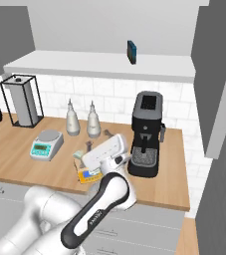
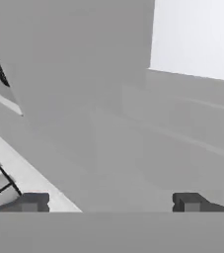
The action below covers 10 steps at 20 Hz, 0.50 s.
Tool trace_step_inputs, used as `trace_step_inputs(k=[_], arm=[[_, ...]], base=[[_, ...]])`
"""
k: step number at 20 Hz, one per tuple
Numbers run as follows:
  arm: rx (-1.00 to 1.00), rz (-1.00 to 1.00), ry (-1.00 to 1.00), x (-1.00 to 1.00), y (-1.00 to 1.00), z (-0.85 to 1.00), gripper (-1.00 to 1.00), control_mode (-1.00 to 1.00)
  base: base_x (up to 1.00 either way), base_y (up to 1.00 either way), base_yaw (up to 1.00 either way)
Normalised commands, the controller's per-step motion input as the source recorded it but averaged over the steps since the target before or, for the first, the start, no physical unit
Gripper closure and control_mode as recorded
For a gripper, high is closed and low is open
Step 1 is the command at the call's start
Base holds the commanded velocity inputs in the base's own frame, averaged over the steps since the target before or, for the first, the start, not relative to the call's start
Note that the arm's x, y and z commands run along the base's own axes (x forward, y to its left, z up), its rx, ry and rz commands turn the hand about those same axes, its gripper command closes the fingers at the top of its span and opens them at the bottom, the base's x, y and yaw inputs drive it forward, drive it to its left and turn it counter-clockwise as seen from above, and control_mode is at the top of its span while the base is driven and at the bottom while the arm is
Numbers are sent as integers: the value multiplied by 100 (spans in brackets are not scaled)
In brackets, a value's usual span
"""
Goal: Pick the bar and place it on the digital scale for weighing, and close the cabinet.
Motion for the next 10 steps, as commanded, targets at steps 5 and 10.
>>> trace_step_inputs(k=[5,10], arm=[[6,-5,-24,0,-70,57,-100,-100],[0,-5,-13,-8,-93,42,-100,-100]], base=[[0,0,0],[0,0,0]])
